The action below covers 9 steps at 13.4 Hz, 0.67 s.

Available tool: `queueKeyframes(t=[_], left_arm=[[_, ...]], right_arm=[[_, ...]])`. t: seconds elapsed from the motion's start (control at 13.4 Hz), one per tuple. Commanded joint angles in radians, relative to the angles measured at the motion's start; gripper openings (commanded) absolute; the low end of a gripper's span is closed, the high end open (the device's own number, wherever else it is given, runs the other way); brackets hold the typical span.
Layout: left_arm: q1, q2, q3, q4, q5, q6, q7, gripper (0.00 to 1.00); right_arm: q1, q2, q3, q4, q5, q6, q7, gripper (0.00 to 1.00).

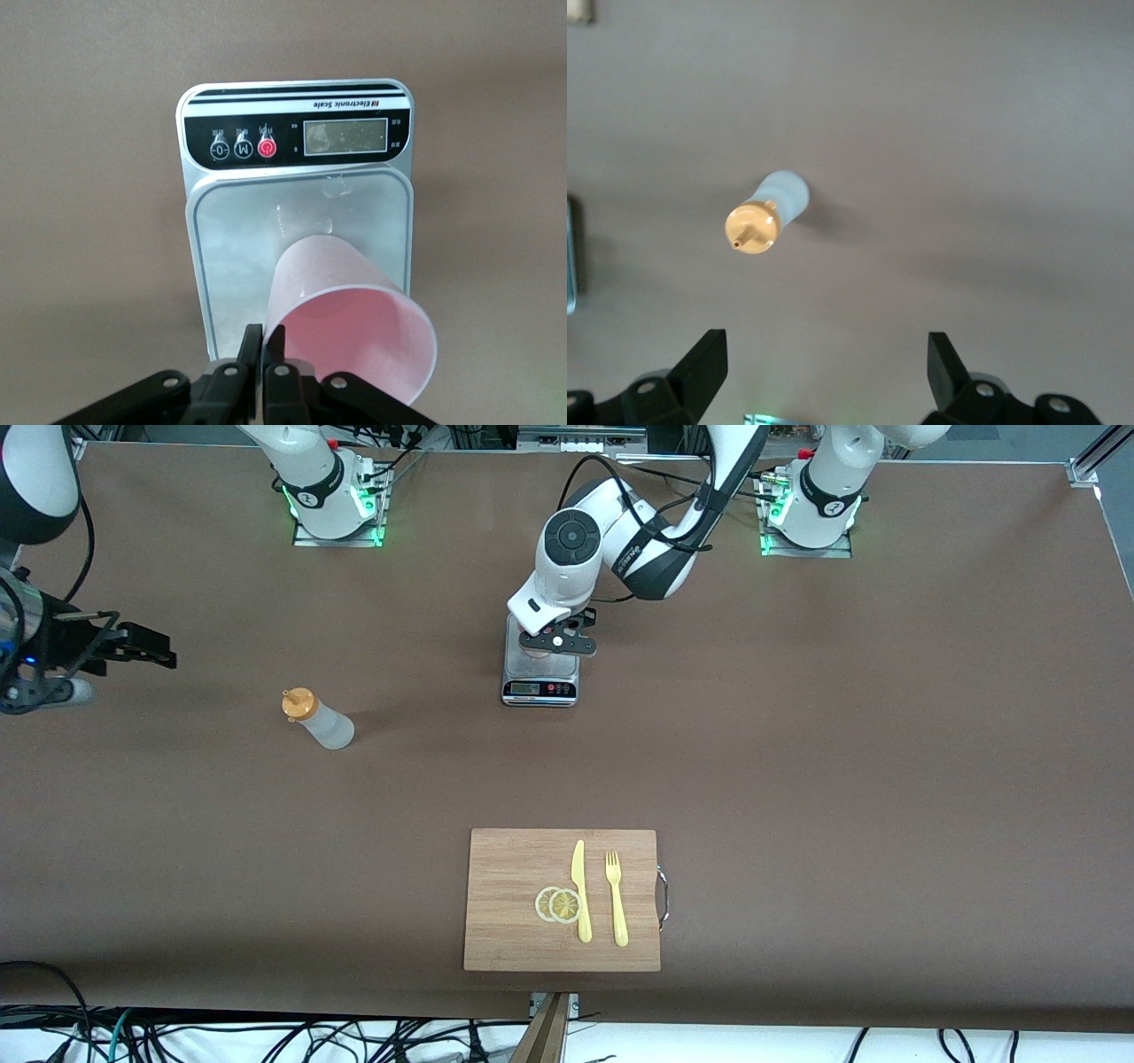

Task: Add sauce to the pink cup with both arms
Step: 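Carry the pink cup with the left gripper onto the scale, then release the cup and withdraw the left gripper while the right gripper reaches the bottle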

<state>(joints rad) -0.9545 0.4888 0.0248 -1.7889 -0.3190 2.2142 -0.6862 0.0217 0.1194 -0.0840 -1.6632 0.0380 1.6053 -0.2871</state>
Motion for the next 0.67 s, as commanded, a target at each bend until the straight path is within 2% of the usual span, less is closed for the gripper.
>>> queueKeyframes(t=[0.0, 0.15, 0.3, 0.45, 0.6], left_arm=[[0.005, 0.008, 0.017, 0.046, -0.023, -0.011, 0.007, 1.0], [0.032, -0.022, 0.017, 0.086, -0.023, -0.094, 0.007, 1.0], [0.06, -0.07, 0.039, 0.133, -0.009, -0.203, 0.014, 1.0], [0.092, -0.125, 0.116, 0.199, -0.008, -0.324, 0.036, 1.0], [0.152, -0.141, 0.19, 0.314, -0.008, -0.495, 0.117, 1.0]], right_arm=[[-0.008, 0.054, -0.008, 0.01, 0.075, -0.001, -0.244, 1.0], [-0.017, 0.083, -0.011, 0.008, 0.123, 0.004, -0.375, 1.0], [-0.054, 0.127, -0.013, 0.007, 0.215, 0.005, -0.548, 1.0], [-0.113, 0.19, -0.013, 0.007, 0.34, -0.001, -0.785, 1.0], [-0.169, 0.245, -0.013, 0.0, 0.425, -0.007, -0.99, 1.0]])
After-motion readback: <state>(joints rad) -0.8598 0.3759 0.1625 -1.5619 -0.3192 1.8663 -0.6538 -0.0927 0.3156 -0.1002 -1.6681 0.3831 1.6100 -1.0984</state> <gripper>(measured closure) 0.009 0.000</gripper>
